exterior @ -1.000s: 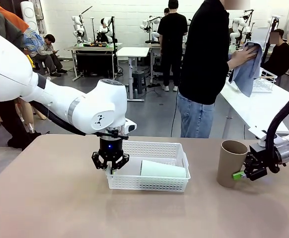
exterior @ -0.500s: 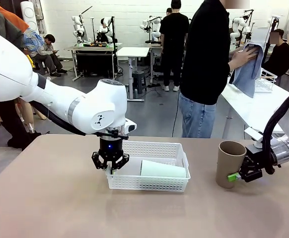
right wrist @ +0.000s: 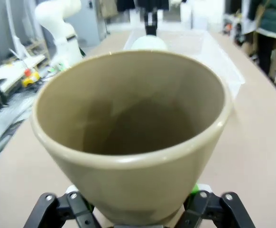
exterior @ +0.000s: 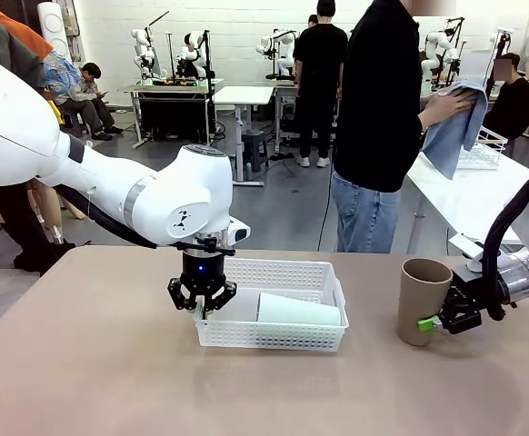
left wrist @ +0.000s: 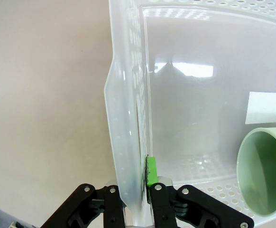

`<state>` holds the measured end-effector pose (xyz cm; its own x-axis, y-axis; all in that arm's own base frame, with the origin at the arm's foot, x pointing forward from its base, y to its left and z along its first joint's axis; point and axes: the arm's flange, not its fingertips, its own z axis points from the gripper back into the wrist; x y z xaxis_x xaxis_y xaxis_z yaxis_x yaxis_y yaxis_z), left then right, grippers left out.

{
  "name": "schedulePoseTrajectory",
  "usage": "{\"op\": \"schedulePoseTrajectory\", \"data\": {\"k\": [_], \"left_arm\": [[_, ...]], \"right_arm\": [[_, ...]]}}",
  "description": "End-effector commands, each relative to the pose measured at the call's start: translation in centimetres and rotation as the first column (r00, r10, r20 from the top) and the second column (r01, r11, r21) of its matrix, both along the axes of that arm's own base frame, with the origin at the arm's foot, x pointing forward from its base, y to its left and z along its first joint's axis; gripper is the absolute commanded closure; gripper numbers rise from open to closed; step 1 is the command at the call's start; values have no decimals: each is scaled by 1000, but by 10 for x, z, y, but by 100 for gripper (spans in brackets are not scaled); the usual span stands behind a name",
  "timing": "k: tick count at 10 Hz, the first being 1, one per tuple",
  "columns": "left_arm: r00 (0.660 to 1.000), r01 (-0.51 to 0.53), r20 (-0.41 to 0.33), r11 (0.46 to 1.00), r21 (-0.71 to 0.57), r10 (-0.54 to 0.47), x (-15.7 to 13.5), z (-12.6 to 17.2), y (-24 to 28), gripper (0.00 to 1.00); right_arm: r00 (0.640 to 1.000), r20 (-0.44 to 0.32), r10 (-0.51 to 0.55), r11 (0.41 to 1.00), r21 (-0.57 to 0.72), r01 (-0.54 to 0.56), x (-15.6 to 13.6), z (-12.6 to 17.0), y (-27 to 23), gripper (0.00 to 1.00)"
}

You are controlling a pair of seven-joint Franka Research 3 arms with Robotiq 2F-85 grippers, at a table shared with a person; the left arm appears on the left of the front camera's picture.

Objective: Clean and organize the cups into the basket.
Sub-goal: Pick up the Reusable plastic cup from the right side of the table and stack it inside the Organizing basket in the center of the table.

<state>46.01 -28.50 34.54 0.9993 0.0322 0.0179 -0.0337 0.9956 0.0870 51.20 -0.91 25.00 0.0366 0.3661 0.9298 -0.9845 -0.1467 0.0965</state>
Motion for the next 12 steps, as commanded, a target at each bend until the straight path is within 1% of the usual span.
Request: {"op": "schedulePoseTrajectory", "data": {"k": [1, 2, 4, 6, 7, 8, 9, 12], "left_arm": [[1000, 2, -3, 1000, 1, -2, -1, 0, 0, 100], [1000, 2, -3, 1000, 1, -2, -1, 0, 0, 100], [1000, 2, -3, 1000, 1, -2, -1, 0, 0, 100], [1000, 2, -3, 1000, 1, -2, -1, 0, 0, 100], [1000, 2, -3, 1000, 1, -2, -1, 0, 0, 100], [1000, 2, -3, 1000, 1, -2, -1, 0, 0, 100], [1000, 2, -3, 1000, 1, -2, -1, 0, 0, 100], [1000, 2, -3, 1000, 1, -2, -1, 0, 0, 100]], "right_arm": [[985, -37, -167, 986, -33, 166, -14, 43, -8, 31], [974, -37, -223, 974, -40, 221, -23, 88, -11, 31], [955, -60, -291, 956, -50, 289, -45, 163, -8, 31], [948, -27, -316, 948, -42, 315, -62, 223, -3, 31], [946, -29, -322, 946, -45, 321, -66, 235, 0, 31], [937, -35, -348, 936, -58, 346, -67, 232, 0, 31], [954, -14, -300, 953, -47, 299, -63, 243, -9, 31], [954, -14, -300, 953, -47, 299, -63, 243, -9, 31]]}}
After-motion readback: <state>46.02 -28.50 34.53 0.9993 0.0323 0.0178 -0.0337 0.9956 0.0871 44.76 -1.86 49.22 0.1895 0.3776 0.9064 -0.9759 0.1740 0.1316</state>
